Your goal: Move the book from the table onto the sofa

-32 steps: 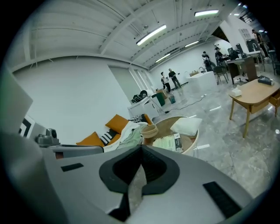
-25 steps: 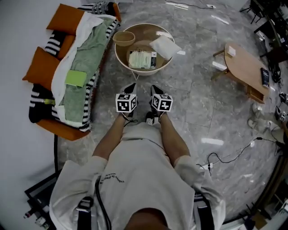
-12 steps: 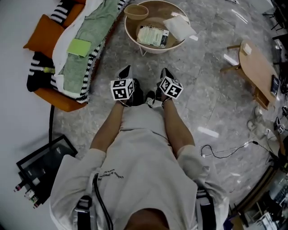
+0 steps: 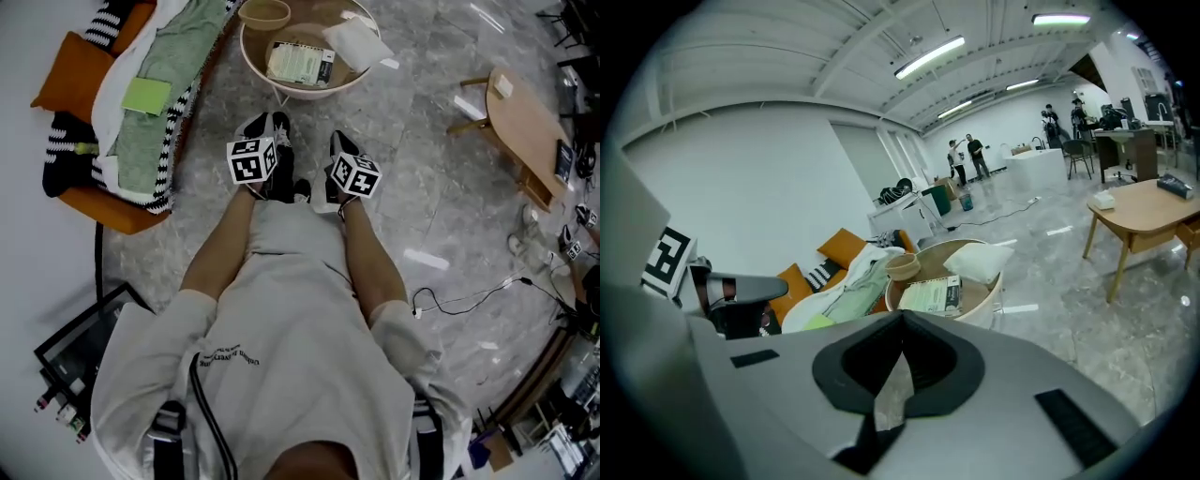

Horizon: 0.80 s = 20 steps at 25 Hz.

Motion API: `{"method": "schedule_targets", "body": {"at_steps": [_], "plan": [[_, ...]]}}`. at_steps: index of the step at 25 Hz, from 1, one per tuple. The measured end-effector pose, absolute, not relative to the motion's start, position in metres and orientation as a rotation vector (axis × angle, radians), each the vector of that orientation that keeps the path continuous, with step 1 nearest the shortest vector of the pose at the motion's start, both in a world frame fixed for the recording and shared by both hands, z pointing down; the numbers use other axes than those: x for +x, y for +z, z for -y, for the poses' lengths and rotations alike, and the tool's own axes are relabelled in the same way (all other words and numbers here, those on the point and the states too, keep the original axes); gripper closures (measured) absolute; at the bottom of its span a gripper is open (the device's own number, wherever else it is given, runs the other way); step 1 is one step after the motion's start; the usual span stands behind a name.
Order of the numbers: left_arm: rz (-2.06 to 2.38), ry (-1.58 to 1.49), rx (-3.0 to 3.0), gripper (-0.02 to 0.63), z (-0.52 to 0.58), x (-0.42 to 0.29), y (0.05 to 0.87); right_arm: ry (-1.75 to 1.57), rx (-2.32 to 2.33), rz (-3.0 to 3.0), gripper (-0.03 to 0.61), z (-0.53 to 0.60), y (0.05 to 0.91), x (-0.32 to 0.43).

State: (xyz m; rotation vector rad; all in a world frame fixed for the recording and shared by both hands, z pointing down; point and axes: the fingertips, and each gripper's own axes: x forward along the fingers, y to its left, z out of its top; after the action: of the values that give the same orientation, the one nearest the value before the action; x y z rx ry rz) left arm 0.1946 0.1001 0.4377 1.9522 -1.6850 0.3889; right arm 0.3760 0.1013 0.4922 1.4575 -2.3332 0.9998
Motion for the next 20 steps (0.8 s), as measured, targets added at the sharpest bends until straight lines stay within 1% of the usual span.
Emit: {"method": "schedule_targets", "body": {"at_steps": [5, 10, 20], "plan": [[1.626, 0.388, 1.974, 0.604, -0.084, 0.222, 0.437, 1.166, 1.505, 2.424, 0.572, -0.102, 0.481, 0.396], [1.56, 0.439, 2.02, 0.604, -0.07, 0.24, 0.446, 1.199, 1.555, 2.38, 0.572, -0.092, 0.49, 0.412], [1.57, 0.41, 1.991, 0.604, -0.017, 0.223, 0.45, 1.199, 1.531, 2.259, 0.572, -0.049, 0.514, 0.411]]}}
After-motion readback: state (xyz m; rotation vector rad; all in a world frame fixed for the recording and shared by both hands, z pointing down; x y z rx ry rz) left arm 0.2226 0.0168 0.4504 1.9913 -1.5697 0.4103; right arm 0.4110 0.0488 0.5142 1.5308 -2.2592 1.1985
